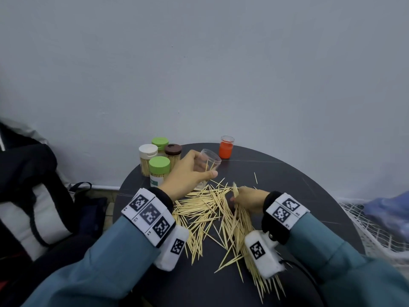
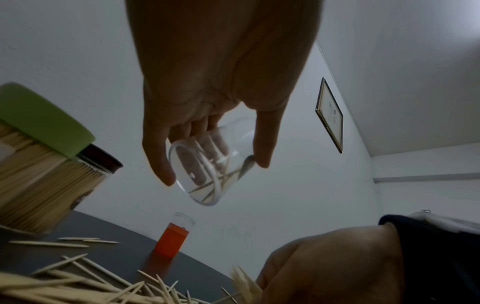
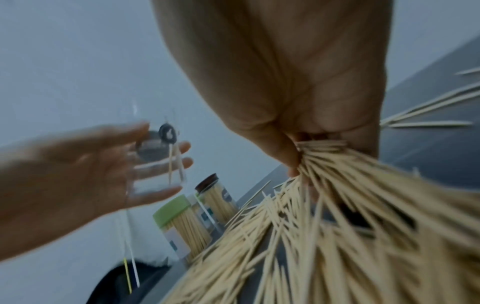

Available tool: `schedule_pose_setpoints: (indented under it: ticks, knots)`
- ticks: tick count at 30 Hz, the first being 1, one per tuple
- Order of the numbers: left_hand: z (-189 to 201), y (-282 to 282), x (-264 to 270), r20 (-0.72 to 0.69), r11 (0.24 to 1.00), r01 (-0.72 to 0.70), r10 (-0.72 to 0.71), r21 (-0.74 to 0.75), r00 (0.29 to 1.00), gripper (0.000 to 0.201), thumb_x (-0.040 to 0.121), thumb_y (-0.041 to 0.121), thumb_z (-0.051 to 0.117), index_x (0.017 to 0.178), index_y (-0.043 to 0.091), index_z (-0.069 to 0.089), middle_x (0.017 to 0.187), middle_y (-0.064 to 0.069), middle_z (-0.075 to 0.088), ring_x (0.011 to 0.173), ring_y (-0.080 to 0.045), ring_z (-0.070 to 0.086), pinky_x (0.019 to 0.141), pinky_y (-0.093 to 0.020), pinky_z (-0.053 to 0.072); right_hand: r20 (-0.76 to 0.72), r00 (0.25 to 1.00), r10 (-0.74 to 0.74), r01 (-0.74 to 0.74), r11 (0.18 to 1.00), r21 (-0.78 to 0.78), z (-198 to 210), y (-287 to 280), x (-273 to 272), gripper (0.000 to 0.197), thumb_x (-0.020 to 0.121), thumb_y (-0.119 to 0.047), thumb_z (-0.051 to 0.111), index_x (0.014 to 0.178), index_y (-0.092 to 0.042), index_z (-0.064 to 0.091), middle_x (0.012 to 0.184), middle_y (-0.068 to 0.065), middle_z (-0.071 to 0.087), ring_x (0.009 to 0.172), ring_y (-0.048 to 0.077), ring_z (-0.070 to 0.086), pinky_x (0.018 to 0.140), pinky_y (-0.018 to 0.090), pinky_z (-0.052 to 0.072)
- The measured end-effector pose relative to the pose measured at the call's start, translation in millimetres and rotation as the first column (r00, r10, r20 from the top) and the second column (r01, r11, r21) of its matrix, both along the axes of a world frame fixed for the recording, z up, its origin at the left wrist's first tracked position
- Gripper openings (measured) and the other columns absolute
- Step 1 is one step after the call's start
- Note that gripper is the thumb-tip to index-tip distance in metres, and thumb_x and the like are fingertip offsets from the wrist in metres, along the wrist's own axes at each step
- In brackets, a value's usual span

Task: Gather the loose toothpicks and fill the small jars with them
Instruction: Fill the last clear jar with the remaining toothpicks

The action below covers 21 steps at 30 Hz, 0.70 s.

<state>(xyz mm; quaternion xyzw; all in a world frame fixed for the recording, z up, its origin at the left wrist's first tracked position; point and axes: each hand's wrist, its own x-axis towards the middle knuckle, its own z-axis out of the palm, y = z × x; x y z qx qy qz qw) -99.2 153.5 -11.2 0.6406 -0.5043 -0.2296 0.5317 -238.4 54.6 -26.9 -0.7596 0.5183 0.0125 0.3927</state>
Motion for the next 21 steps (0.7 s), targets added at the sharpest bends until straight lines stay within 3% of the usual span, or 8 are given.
schedule_pose_setpoints:
  ticks: [2,5,10,15,21]
  knots:
    - [-1,-1,-1,0.003,1.0,0.005,-0.005,0.004,1.0,0.038,0.082,0.022,0.072,0.111,0.014,0.049,0.109,-0.005,0.061,0.102,-0.017,0.06,0.076,-0.019,0.046,0.215,0.96,-0.181,0.139,0.97,0.199,-4,-4,-5,0.022,0.1,-0.002,0.03,0.082,-0.006,0.041,0.077,0.011,0.047,0.062,0.019,0.049,0.055,0.026,0.044]
    - [-3,-4,-4,0.012,1.0,0.015,-0.015,0.021,1.0,0.038,0.082,0.023,0.071,0.112,0.015,0.049,0.111,-0.005,0.061,0.102,-0.017,0.059,0.075,-0.018,0.045,0.347,0.863,-0.368,0.228,0.895,0.383,-9,-8,-15,0.028,0.099,0.001,0.021,0.079,-0.007,0.039,0.069,0.01,0.043,0.058,0.018,0.044,0.054,0.026,0.039]
    - [-5,-6,-7,0.039,0.997,0.044,-0.046,0.057,0.998,0.038,0.081,0.023,0.072,0.112,0.016,0.049,0.107,-0.001,0.062,0.101,-0.014,0.06,0.078,-0.018,0.046,0.569,0.673,-0.472,0.178,0.851,0.494,-7,-16,-23,0.03,0.096,0.006,0.017,0.08,-0.011,0.036,0.065,0.004,0.035,0.056,0.012,0.032,0.054,0.022,0.031]
    - [-6,-4,-10,0.09,0.977,0.126,-0.143,0.174,0.986,0.044,0.077,0.022,0.076,0.113,0.015,0.051,0.104,0.003,0.061,0.1,-0.013,0.059,0.09,-0.028,0.047,0.79,0.44,-0.427,0.131,0.901,0.414,27,-15,-18,0.032,0.097,0.007,0.017,0.079,-0.012,0.036,0.065,0.003,0.03,0.055,0.011,0.027,0.054,0.021,0.025]
    - [-6,-1,-12,0.111,0.952,0.168,-0.202,0.256,0.973,0.043,0.075,0.021,0.078,0.11,0.016,0.052,0.101,0.005,0.06,0.099,-0.014,0.06,0.089,-0.028,0.047,0.942,0.209,-0.262,0.098,0.964,0.246,79,-4,-4,0.03,0.1,0.002,0.019,0.083,-0.013,0.038,0.064,0.0,0.034,0.047,0.006,0.033,0.045,0.015,0.031]
